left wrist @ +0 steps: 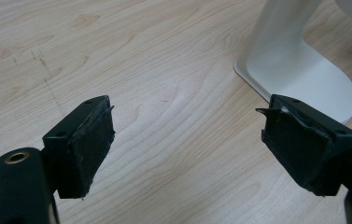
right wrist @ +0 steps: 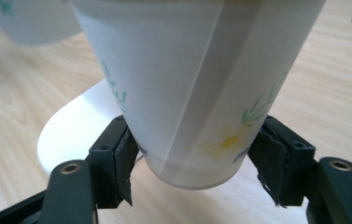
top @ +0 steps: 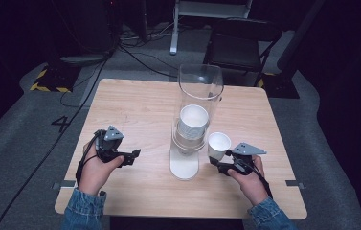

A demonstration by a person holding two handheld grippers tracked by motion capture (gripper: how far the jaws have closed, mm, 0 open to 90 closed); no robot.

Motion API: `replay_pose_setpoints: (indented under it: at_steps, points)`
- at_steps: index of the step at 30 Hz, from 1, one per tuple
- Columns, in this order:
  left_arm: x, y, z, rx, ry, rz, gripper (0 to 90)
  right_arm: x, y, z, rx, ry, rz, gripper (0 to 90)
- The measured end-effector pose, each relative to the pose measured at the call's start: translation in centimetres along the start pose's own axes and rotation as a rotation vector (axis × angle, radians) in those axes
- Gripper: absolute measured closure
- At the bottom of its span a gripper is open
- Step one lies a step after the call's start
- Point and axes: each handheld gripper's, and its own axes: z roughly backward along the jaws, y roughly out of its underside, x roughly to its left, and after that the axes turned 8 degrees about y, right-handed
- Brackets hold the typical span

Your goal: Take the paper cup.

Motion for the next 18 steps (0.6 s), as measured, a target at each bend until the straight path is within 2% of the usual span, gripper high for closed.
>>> replay_pose_setpoints:
  at_steps: [3, 8, 9, 12, 13, 18]
  points:
    - [0.1, 0.2, 0.0, 0.014, 0.004, 0.003, 16.8, -1.0, -0.5, 0.3, -0.018, 0.020, -0.015, 35.7]
    - [0.2, 0.7, 0.2, 0.019, -0.005, 0.030, 17.1, -2.5, -1.4, 0.7, -0.050, 0.039, -0.036, 35.5]
    - [0.2, 0.8, 0.3, 0.020, -0.012, 0.017, 17.3, -2.9, -1.6, 0.8, -0.051, 0.045, -0.040, 35.5]
    - [0.1, 1.0, 0.4, 0.020, -0.013, 0.021, 17.4, -4.5, -2.0, 1.2, -0.062, 0.077, -0.063, 35.5]
    - [0.1, 1.0, 0.4, 0.020, -0.013, 0.021, 17.4, -4.5, -2.0, 1.2, -0.062, 0.077, -0.063, 35.5]
    - [0.0, 1.6, 0.7, 0.026, -0.022, 0.035, 17.4, -6.7, -2.1, 1.1, -0.064, 0.125, -0.099, 35.4]
